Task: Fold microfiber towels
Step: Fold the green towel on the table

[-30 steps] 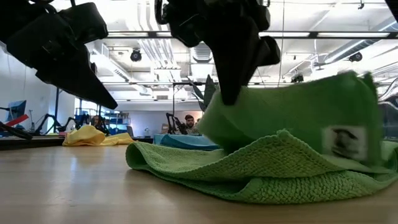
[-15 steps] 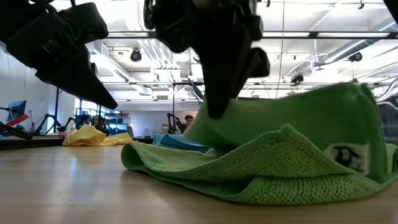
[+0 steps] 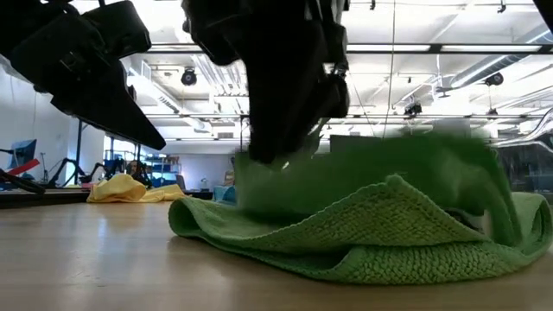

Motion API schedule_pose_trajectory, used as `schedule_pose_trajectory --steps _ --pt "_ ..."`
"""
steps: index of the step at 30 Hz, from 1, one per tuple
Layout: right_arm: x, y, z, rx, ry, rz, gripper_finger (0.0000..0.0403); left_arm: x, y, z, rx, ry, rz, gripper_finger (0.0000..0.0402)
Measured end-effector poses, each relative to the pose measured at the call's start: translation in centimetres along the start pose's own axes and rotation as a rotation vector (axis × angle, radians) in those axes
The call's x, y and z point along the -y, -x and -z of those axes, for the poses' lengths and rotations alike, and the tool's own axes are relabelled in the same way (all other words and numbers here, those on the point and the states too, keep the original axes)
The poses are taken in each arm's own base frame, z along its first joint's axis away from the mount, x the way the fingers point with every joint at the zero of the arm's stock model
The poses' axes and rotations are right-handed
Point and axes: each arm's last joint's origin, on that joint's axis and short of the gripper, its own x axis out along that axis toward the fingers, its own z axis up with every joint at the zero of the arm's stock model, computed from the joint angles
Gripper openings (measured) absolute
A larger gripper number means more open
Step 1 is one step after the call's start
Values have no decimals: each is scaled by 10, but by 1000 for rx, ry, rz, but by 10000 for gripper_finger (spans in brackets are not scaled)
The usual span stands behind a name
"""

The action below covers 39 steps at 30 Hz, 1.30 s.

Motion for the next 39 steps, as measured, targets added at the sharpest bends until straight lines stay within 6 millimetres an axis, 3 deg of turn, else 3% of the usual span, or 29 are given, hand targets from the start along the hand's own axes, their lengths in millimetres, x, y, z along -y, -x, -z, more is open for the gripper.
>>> schedule_pose_trajectory --steps 5,9,12,16,22,31,39 --pt "-8 1 -3 -6 85 -140 152 0 0 0 -1 -3 -1 112" --pt "-3 5 2 -14 89 -40 166 -1 0 1 -2 -4 -3 112" --pt "2 4 2 40 68 89 168 0 0 1 -3 -4 0 112" --pt "0 -8 -2 78 -53 67 169 4 -1 5 -57 -28 72 112" --pt "-7 -23 7 52 -198 83 169 16 -8 20 -118 -70 128 112" --pt "-17 -24 13 64 -225 61 168 16 -13 24 -139 -83 112 112" --pt "-8 -40 20 62 -198 100 167 16 -13 23 -135 -81 116 112"
